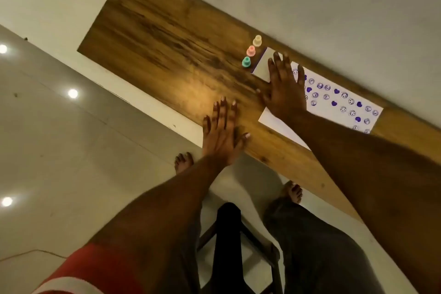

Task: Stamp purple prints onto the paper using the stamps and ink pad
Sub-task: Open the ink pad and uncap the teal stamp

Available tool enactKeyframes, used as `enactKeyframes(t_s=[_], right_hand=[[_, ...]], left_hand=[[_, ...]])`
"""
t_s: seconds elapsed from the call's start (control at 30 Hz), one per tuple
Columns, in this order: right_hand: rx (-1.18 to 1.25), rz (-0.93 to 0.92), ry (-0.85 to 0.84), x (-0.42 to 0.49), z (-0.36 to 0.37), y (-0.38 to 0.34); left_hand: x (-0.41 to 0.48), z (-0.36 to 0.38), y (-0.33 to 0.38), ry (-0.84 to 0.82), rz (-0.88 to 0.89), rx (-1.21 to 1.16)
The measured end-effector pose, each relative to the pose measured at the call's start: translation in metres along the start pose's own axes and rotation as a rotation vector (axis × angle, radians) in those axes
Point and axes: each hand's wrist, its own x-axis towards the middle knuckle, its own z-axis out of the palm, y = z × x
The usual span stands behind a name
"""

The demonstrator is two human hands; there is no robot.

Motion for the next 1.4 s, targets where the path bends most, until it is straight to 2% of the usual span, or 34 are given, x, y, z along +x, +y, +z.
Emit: enactKeyframes(t_s=[0.23,0.5,0.73,0.97,1.2,1.4], right_hand=[[0.024,0.011,0.019,-0.001,0.018,0.001],[-0.049,-0.090,0.101,-0.027,0.016,-0.028],[-0.057,-0.139,0.111,-0.057,0.019,-0.061],[-0.178,-0.223,0.031,-0.102,0.013,-0.103],[-0.173,-0.233,-0.006,-0.121,0.016,-0.122],[-0.048,-0.262,-0.008,-0.110,0.016,-0.111]], left_hand=[[0.046,0.018,-0.008,0.132,0.023,-0.028],[0.052,0.015,-0.012,0.248,0.084,-0.002],[0.035,0.002,-0.032,0.233,0.009,0.066],[-0.005,-0.014,-0.056,0.181,0.065,0.009],[-0.030,-0.018,-0.071,0.131,0.102,-0.124],[-0.029,-0.014,-0.077,0.144,0.124,-0.139]])
